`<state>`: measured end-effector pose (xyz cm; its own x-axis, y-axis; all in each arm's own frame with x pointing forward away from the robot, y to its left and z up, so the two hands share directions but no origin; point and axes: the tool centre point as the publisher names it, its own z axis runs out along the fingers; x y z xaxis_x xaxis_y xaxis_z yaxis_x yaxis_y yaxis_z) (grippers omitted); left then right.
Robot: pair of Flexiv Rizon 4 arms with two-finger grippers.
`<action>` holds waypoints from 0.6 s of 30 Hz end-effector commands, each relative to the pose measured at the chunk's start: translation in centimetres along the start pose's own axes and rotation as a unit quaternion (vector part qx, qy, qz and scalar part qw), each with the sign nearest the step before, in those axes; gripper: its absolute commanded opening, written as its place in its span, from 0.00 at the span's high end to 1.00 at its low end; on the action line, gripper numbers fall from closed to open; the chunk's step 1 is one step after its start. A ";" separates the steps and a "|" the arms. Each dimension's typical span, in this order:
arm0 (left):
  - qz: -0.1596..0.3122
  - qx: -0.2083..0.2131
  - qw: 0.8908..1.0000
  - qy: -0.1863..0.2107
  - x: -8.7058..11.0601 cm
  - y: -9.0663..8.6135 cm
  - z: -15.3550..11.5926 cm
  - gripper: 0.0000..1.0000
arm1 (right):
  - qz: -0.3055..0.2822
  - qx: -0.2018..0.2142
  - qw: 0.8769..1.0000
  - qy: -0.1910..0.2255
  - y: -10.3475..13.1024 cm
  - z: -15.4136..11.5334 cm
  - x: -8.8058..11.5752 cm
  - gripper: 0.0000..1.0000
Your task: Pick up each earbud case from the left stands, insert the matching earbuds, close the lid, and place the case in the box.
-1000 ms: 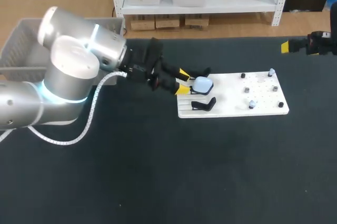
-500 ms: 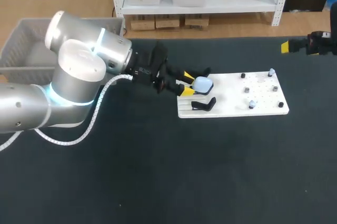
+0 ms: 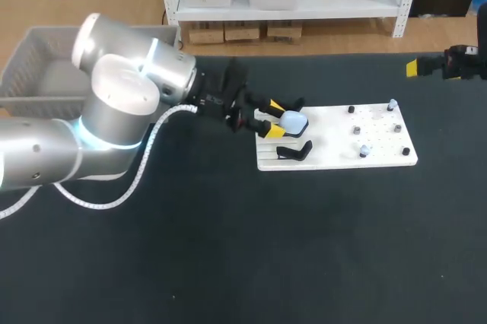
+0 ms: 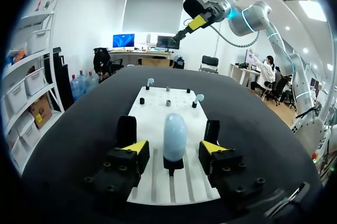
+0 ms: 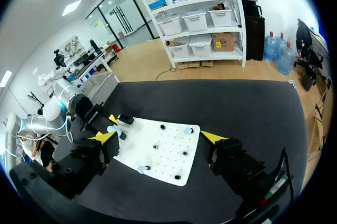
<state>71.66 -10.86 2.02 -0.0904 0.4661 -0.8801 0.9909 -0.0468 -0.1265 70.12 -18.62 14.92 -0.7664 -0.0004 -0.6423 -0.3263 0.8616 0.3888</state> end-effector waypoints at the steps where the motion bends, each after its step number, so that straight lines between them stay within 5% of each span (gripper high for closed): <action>1: 0.000 0.005 1.000 0.000 0.0 0.5 0.4 0.42 | 0.000 0.001 1.000 0.000 0.0 0.0 0.0 0.00; 18: -0.001 0.013 1.000 -0.006 0.0 0.5 1.4 0.53 | 0.000 0.001 1.000 0.000 0.0 0.0 0.0 0.00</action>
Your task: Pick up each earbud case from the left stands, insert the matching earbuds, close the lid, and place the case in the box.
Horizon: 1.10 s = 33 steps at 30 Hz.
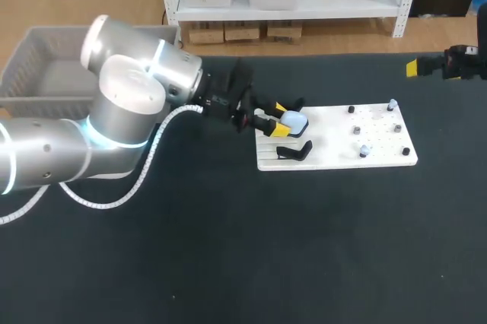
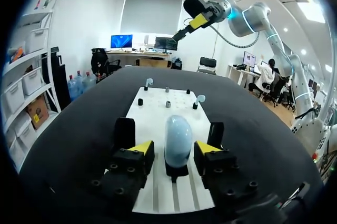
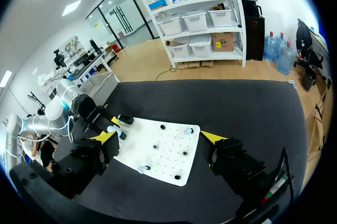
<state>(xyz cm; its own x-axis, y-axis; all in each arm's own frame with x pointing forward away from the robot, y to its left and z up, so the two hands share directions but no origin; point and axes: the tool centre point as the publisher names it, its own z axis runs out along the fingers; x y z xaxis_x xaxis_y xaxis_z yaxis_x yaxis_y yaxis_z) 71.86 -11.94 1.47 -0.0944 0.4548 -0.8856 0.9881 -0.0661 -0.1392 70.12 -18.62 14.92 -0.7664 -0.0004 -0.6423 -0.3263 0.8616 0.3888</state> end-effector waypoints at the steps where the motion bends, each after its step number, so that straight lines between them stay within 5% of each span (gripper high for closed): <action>1: 0.001 0.001 1.000 0.001 0.0 0.1 0.2 0.53 | 0.000 0.001 1.000 0.000 0.0 0.0 0.0 0.00; 28: 0.002 0.000 1.000 0.003 0.2 0.0 0.5 0.58 | 0.000 0.001 1.000 0.000 0.0 0.0 0.0 0.00; 33: 0.002 0.000 1.000 0.005 0.1 0.0 0.5 0.74 | 0.000 0.001 1.000 0.000 0.0 0.0 0.0 0.00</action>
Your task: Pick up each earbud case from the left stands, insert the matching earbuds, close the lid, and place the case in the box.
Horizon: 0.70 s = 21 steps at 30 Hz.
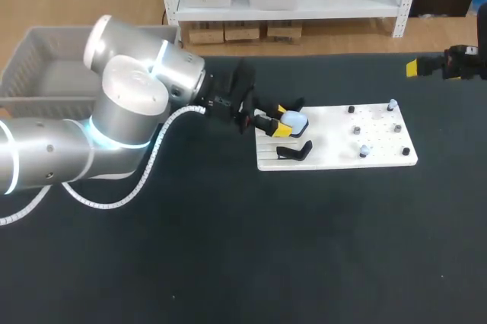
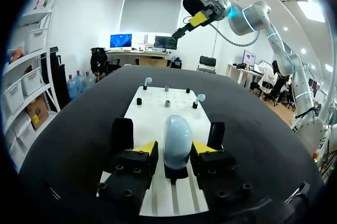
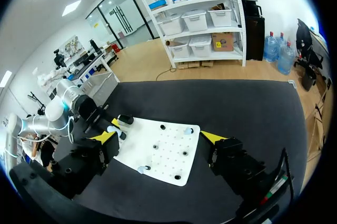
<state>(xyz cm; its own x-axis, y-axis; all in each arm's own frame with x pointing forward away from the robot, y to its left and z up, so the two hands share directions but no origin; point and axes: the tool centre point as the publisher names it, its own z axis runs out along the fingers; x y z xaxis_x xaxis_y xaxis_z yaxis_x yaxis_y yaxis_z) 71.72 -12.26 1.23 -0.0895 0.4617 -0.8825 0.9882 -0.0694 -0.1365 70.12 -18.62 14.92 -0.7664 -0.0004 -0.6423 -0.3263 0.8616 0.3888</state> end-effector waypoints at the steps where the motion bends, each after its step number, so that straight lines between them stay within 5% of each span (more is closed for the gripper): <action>1: 0.000 -0.001 1.000 0.001 0.1 0.0 0.1 0.83 | 0.000 0.001 1.000 0.000 0.0 0.0 0.0 0.00; 4: 0.000 -0.002 1.000 0.003 0.1 0.0 0.1 1.00 | 0.000 0.001 1.000 0.000 0.0 0.0 0.0 0.00; 14: 0.036 -0.032 0.999 -0.016 -2.5 -2.2 -2.2 1.00 | 0.000 0.001 1.000 0.000 0.0 0.0 0.0 0.00; 21: 0.064 -0.036 0.993 -0.093 -5.4 -4.6 -4.3 1.00 | 0.000 0.001 1.000 0.000 0.0 0.0 0.0 0.00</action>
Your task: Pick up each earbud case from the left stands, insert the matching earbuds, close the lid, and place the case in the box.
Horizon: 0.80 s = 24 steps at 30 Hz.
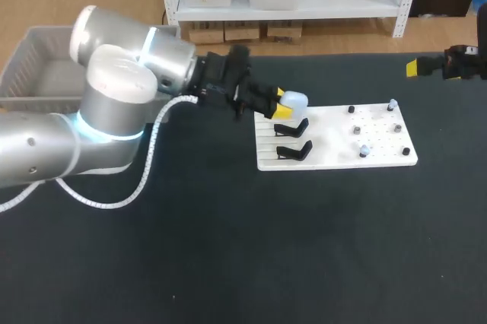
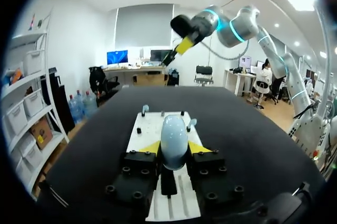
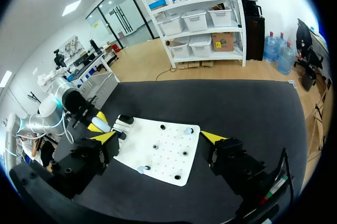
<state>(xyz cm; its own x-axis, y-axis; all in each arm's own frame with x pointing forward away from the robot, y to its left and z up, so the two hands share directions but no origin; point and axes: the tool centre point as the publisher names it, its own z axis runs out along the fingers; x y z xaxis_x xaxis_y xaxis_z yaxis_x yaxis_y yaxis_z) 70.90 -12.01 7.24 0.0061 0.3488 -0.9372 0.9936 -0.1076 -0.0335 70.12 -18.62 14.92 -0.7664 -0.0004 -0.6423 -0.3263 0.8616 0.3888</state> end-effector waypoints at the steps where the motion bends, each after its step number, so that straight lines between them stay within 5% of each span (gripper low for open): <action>1: 0.014 -0.033 0.998 -0.043 -1.2 -3.1 -1.6 1.00 | 0.000 0.001 1.000 0.000 0.0 0.0 0.0 0.00; 12: 0.004 -0.025 0.992 -0.126 -2.8 -4.1 -2.4 1.00 | 0.000 0.001 1.000 0.000 0.0 0.0 0.0 0.00; 24: 0.001 -0.014 0.990 -0.139 -3.5 -4.8 -2.3 1.00 | 0.000 0.001 1.000 0.000 0.0 0.0 0.0 0.00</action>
<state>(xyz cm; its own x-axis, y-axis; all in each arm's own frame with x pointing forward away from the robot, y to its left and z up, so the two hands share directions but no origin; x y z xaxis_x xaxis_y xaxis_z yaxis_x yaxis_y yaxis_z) 66.59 -10.53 11.43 -0.0219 0.0771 -0.9968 0.9954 -0.0913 -0.0289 70.12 -18.62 14.92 -0.7665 -0.0004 -0.6423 -0.3263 0.8616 0.3888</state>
